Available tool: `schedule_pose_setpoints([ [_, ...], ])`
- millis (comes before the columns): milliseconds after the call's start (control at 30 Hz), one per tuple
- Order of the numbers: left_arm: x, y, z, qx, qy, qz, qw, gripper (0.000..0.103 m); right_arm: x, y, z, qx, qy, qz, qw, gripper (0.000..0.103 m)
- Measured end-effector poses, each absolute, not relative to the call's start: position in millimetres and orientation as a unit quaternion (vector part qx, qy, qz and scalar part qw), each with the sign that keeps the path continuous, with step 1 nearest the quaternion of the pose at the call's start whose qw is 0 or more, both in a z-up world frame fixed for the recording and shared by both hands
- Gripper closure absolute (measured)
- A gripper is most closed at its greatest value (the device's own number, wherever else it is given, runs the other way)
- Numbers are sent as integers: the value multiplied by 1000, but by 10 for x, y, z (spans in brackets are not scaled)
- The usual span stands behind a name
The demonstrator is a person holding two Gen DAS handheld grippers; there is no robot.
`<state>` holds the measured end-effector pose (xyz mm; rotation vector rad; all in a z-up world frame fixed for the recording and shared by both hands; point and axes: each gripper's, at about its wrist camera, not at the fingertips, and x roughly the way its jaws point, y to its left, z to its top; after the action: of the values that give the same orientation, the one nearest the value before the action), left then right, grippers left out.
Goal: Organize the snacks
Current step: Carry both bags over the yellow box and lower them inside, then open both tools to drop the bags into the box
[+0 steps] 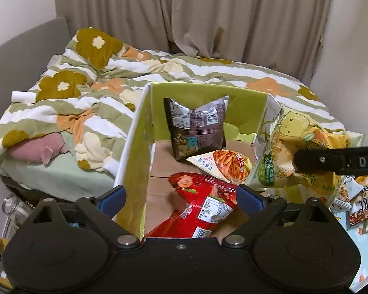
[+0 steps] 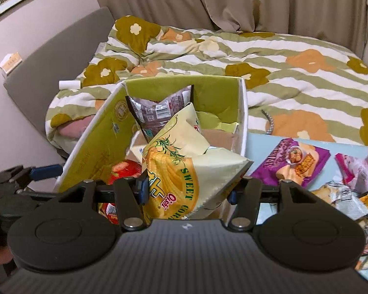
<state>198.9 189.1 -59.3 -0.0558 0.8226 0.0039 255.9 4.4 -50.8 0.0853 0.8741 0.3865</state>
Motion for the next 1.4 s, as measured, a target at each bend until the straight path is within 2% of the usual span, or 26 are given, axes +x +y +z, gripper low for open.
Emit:
schedule_pose_setpoints([
  [433, 1809, 1898, -521, -25, 388, 54, 920, 4, 2540, 85, -584, 53, 429, 239, 870, 28],
  [467, 1807, 1897, -524, -26, 388, 56, 919, 4, 2539, 84, -601, 57, 430, 241, 868, 26],
  [500, 1806, 1897, -531, -26, 389, 57, 919, 4, 2539, 77, -609, 64, 429, 244, 868, 15],
  [533, 1806, 1895, -540, -27, 390, 57, 919, 4, 2533, 66, -616, 71, 426, 246, 867, 0],
  [900, 1770, 1846, -552, -24, 390, 44, 919, 4, 2455, -26, -582, 65, 384, 222, 894, 0],
  [1400, 1705, 1734, -389, 0, 360, -3, 933, 4, 2111, -268, -396, 85, 366, 182, 909, 0],
])
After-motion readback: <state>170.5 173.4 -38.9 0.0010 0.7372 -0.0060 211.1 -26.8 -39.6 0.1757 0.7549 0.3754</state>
